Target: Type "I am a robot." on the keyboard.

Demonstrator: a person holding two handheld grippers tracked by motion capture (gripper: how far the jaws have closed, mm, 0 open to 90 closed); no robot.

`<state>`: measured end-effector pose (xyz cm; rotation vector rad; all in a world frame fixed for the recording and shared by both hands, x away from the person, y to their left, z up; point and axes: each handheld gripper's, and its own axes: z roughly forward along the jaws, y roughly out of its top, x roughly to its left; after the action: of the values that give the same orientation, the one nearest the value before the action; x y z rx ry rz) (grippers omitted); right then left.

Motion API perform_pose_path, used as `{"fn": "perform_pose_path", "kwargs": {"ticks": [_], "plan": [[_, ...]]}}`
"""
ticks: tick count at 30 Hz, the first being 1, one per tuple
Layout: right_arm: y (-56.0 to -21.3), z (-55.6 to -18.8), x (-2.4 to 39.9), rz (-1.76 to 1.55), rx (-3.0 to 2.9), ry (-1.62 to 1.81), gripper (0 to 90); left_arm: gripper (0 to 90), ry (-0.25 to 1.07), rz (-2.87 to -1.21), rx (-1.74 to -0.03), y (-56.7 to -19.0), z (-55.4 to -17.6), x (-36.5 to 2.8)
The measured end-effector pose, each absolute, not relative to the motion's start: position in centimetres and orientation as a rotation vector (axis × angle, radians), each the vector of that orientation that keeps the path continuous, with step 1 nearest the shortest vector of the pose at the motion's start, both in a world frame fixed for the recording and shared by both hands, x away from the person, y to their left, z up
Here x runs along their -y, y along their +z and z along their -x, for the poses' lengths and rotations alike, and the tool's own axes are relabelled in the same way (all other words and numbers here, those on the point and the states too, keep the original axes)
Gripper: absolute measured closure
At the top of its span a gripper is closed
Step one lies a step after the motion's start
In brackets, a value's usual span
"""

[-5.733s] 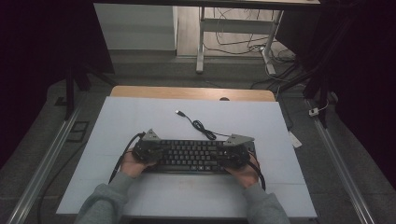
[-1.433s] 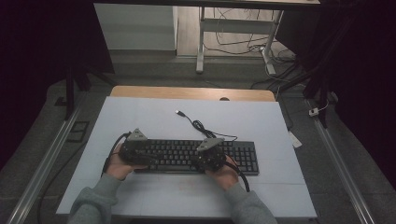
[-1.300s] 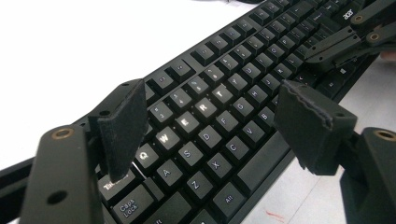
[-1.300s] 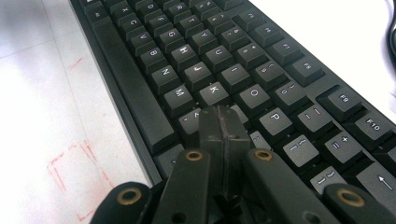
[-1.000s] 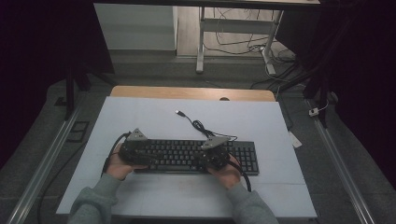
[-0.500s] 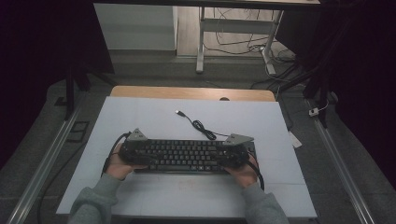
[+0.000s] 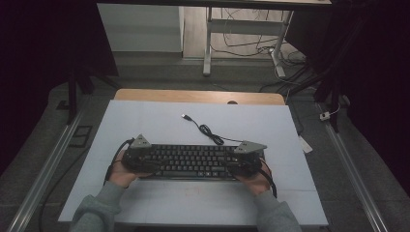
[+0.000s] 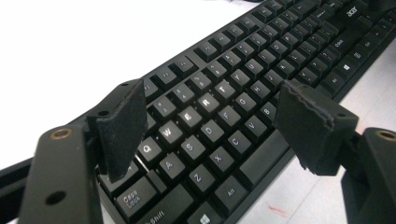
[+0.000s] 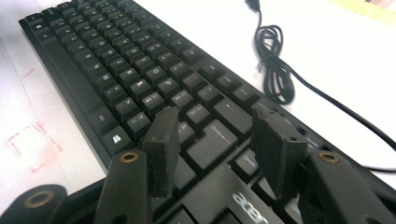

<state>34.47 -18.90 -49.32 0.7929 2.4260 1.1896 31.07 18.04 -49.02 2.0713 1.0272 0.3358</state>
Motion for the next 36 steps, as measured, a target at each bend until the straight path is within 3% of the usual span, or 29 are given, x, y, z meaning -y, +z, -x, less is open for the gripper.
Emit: {"fn": "perform_pose_path", "kwargs": {"ticks": [28,36], "plan": [[-49.6,-29.7,29.6,-0.920,-2.275,1.204,50.2,25.2,0.357,-2.027,-1.029,-50.3,-26.0,-21.4],[-49.6,-29.6,29.8,-0.913,-2.271,1.201,49.7,25.0,0.357,-2.025,-1.028,-50.5,-25.9,-21.5]]}}
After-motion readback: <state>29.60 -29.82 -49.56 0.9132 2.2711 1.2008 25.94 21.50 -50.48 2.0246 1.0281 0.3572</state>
